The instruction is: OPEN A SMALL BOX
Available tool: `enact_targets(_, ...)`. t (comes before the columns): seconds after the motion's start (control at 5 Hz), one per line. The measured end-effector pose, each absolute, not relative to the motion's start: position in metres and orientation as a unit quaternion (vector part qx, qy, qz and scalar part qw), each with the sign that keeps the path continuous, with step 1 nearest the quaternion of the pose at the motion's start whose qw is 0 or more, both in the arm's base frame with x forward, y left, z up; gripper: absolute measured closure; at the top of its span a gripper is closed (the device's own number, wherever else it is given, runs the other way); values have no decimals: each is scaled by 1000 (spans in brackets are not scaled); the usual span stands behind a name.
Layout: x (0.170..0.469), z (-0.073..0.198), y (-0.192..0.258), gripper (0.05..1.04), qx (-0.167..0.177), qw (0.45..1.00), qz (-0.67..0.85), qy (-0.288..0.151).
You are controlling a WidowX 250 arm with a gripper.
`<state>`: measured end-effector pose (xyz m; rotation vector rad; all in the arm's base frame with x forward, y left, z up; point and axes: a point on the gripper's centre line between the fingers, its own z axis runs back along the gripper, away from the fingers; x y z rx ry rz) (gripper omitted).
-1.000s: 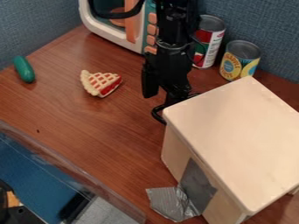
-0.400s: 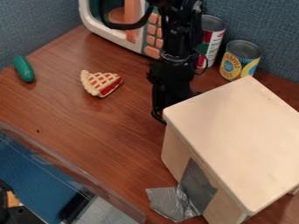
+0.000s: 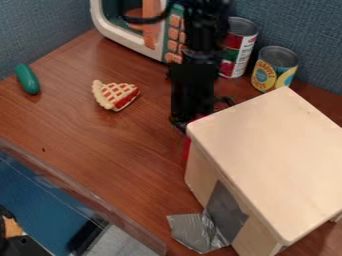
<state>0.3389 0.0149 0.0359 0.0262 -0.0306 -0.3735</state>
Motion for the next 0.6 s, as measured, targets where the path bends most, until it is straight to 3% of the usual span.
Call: enact_targets(0.6,361,56,78,958,76,982,-172,9)
